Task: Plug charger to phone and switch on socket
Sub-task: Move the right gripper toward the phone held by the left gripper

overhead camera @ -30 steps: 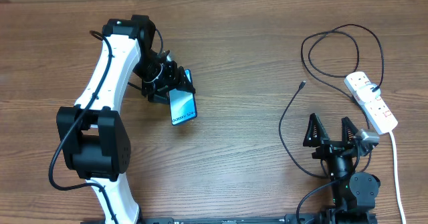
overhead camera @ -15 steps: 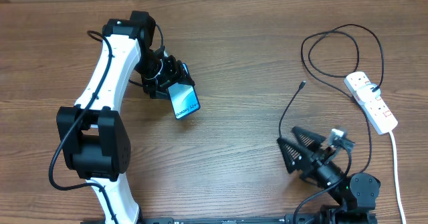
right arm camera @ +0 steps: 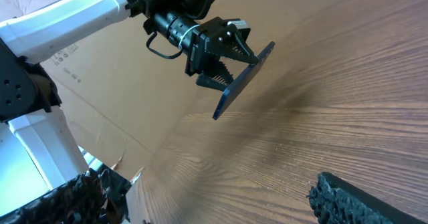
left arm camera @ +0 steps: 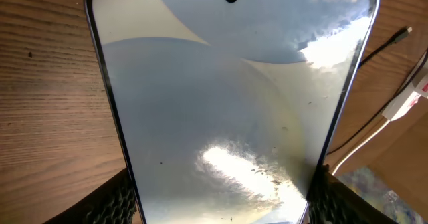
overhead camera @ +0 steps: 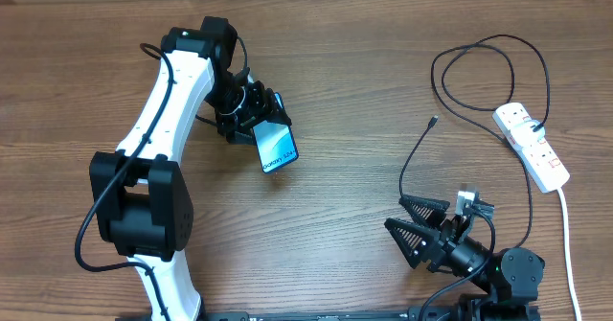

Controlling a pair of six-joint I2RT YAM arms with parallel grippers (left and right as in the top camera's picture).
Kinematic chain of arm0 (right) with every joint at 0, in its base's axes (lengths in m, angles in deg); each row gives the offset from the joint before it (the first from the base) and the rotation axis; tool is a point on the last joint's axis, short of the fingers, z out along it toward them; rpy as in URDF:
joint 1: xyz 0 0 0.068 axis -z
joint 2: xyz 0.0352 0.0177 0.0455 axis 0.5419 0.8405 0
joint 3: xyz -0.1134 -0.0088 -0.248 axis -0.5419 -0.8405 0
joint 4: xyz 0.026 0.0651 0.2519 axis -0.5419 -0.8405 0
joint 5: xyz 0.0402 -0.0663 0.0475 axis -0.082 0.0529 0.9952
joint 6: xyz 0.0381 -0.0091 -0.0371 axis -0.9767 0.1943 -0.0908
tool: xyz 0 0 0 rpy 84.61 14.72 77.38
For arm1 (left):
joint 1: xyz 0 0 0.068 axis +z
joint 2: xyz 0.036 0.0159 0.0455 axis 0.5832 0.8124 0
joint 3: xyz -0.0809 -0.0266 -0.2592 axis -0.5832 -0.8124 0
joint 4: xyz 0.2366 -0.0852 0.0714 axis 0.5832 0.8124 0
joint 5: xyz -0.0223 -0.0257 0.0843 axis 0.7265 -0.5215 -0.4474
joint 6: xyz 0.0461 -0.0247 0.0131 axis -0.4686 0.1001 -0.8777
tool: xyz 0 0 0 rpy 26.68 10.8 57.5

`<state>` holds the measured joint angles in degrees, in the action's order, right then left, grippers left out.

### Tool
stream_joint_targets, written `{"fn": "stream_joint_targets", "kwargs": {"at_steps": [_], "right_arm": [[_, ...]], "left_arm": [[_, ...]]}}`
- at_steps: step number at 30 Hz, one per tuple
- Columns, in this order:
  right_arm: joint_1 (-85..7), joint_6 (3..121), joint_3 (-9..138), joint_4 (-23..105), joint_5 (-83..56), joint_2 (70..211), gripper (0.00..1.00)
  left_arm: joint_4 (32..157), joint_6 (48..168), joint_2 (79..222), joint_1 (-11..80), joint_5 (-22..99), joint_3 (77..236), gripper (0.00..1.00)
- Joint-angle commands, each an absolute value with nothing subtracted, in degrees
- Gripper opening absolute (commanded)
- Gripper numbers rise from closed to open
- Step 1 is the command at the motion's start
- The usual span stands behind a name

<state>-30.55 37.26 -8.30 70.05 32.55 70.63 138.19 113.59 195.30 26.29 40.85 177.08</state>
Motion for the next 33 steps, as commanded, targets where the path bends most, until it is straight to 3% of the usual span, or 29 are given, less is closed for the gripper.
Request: {"fn": "stream_joint_targets", "kwargs": {"at_steps": [1, 13, 24, 28, 33], "right_arm": [[-30.5, 38.9, -8.7, 70.4, 31.6, 70.7, 1.0], [-30.5, 49.9, 0.7, 59.9, 23.5, 87.9, 1.0], [-34.1, 52.2, 10.8, 60.1, 21.4, 109.0, 1.0], [-40.1, 51.8, 11.4, 63.6, 18.1, 116.4, 0.99], [-48.1, 51.8, 11.4, 77.2, 15.9, 125.0, 1.0]], "left_arm": [[138.0, 114.4, 195.5, 26.3, 42.7, 178.9, 0.41], [136.9, 115.3, 195.5, 26.3, 42.9, 178.9, 0.41], [136.5, 115.5, 195.5, 26.3, 44.5, 178.9, 0.41], [135.7, 115.5, 195.5, 26.2, 47.0, 178.9, 0.41], [134.3, 116.4, 195.5, 26.3, 49.7, 178.9, 0.4]]}}
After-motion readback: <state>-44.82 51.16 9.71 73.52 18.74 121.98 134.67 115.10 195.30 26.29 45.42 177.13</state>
